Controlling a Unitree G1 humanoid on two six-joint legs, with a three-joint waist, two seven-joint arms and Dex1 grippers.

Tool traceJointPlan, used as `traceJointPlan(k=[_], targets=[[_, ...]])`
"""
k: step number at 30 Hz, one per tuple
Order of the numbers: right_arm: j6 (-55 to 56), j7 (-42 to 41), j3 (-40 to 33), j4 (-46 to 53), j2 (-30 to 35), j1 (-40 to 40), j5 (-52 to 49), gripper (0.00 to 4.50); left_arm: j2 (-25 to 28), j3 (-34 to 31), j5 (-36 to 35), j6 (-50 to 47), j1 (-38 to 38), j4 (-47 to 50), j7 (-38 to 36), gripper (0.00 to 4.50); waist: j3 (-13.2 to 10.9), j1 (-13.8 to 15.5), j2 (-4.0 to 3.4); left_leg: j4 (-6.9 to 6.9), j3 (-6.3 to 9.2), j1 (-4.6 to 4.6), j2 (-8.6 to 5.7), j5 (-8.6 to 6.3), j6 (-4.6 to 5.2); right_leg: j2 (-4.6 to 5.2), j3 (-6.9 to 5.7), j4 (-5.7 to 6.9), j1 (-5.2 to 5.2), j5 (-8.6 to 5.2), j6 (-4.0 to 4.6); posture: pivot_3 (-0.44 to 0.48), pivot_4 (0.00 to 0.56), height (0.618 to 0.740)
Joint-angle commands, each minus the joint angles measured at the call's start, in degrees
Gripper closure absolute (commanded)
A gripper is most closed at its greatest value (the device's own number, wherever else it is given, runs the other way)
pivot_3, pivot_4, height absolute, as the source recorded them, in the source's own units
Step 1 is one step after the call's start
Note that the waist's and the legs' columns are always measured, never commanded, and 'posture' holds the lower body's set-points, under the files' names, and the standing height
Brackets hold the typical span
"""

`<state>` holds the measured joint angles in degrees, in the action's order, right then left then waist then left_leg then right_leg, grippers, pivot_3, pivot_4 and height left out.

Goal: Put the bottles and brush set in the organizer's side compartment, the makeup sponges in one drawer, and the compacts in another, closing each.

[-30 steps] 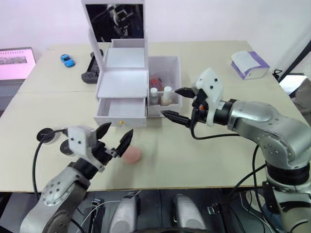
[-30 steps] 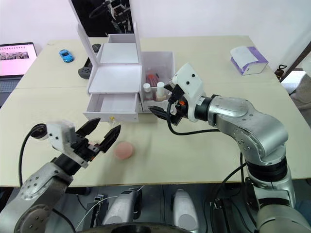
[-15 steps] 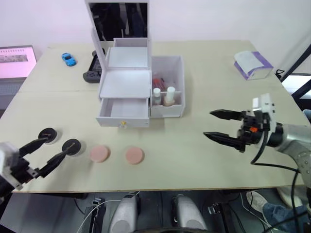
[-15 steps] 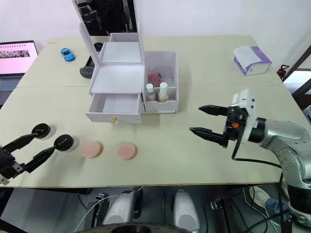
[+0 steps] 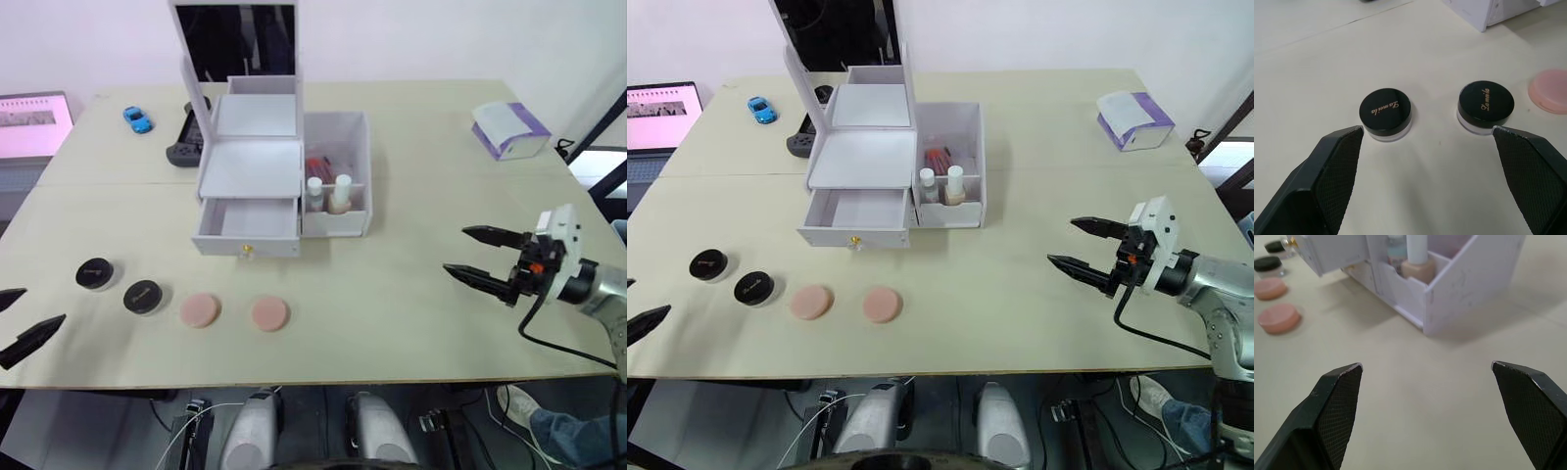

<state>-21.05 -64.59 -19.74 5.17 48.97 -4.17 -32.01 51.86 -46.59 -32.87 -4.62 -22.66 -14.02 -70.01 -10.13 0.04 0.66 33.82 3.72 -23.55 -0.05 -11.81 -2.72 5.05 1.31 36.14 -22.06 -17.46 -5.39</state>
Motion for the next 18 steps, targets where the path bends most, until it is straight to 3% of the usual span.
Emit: traceJointPlan(k=[1, 5, 12, 17, 18], targets=[[1.0, -1.0, -1.1, 1.5, 1.4, 0.1, -0.1, 0.00, 0.7, -2.6, 0.1, 0.5, -0.4, 0.4, -0.2, 0.07, 0.0, -0.2, 0.00, 0.00, -0.04, 0.00, 0.00, 0.00, 0.00, 0.00, 0.01, 0.01, 0.00, 0.00, 0.00, 0.000, 0.150, 0.740], [-9.2, -3.0, 1.5, 10.3, 3.6, -2.5, -9.0, 0.00, -3.6, -1.0, -0.1, 0.9, -5.1, 8.2, -0.3, 0.07, 0.0, -1.0, -0.09, 0.02, -0.06, 0.02, 0.03, 0.00, 0.00, 0.03, 0.04, 0.05, -0.03, 0.03, -0.02, 0.000, 0.150, 0.740], [-16.1, -4.7, 7.1, 21.3, 5.8, -7.3, -15.3, 0.00, -12.9, 1.9, -5.1, -5.4, -15.9, 34.0, 3.3, 0.07, 0.0, -0.5, 0.24, 0.04, -0.17, 0.03, 0.15, -0.08, 0.03, 0.10, 0.09, 0.04, -0.10, 0.08, -0.07, 0.000, 0.150, 0.740], [-19.4, -2.0, 12.7, 24.8, 4.8, -14.2, -16.2, 0.00, -18.4, 9.6, -5.0, -7.7, -21.8, 52.4, 8.7, 0.07, 0.0, -0.5, 0.26, 0.25, -0.28, 0.03, 0.19, -0.08, 0.01, 0.15, 0.03, -0.03, -0.12, 0.10, -0.04, 0.000, 0.150, 0.740], [-19.9, -0.7, 14.5, 25.5, 4.3, -16.4, -15.2, 0.00, -19.7, 13.9, -1.9, -6.6, -21.3, 54.7, 10.6, 0.07, 0.0, -0.5, 0.26, 0.26, -0.34, 0.03, 0.18, -0.08, 0.01, 0.14, 0.03, -0.04, -0.02, 0.11, -0.01, 0.000, 0.150, 0.740]])
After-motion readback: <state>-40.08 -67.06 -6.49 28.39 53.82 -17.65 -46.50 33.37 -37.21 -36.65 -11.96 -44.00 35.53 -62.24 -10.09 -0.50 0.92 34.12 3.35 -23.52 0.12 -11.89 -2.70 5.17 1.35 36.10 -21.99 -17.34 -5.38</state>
